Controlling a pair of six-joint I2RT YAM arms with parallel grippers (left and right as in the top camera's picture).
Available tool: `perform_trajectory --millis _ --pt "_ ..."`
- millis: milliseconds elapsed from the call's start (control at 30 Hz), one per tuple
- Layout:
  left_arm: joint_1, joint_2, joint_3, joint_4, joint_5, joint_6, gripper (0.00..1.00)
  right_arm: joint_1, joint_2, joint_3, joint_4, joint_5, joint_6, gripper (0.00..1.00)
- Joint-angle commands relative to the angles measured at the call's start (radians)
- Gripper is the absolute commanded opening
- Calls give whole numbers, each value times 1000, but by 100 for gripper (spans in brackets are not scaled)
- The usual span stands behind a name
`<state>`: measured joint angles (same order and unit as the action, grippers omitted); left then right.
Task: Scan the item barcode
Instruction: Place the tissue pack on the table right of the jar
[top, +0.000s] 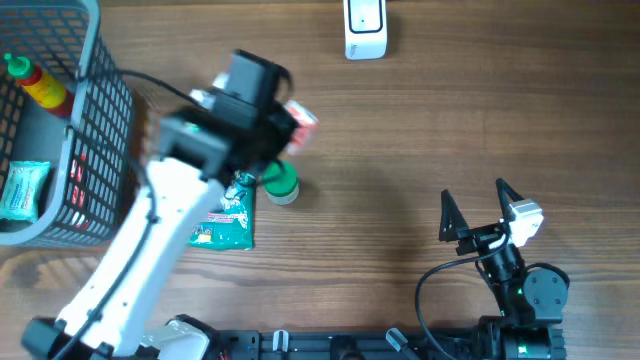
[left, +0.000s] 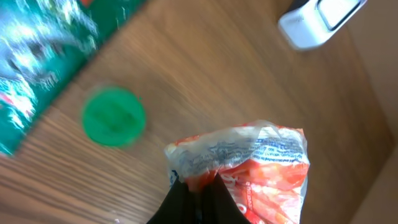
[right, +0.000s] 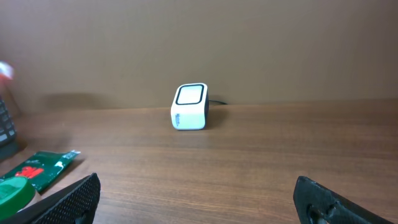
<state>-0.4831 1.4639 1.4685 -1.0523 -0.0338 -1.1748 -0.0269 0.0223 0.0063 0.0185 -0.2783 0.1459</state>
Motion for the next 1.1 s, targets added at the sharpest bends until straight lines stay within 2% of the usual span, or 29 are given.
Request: perform_trajectory --millis 0,33,100,367,500,600,667,967,1067 --pt "-119 31 -152 140 -13 -221 4 8 -4 -1 3 16 11 100" --pt "-159 59 -191 204 -14 -219 4 8 -4 -1 3 16 11 100" --pt "-201 113 -212 230 -32 -216 4 8 -4 -1 3 16 11 100" --pt "-239 336 -212 236 -212 53 4 8 -4 -1 3 16 11 100" --pt "-239 365 -212 268 -218 301 4 8 -4 -1 3 16 11 100" --pt "-239 365 -212 288 -220 534 4 8 -4 -1 3 16 11 100" --pt "-239 365 -212 298 -222 632 4 8 -4 -1 3 16 11 100" --pt "-239 365 -243 322 -226 769 5 8 -4 -1 3 16 11 100" --pt "-239 365 -248 320 -226 772 4 8 -4 -1 3 16 11 100"
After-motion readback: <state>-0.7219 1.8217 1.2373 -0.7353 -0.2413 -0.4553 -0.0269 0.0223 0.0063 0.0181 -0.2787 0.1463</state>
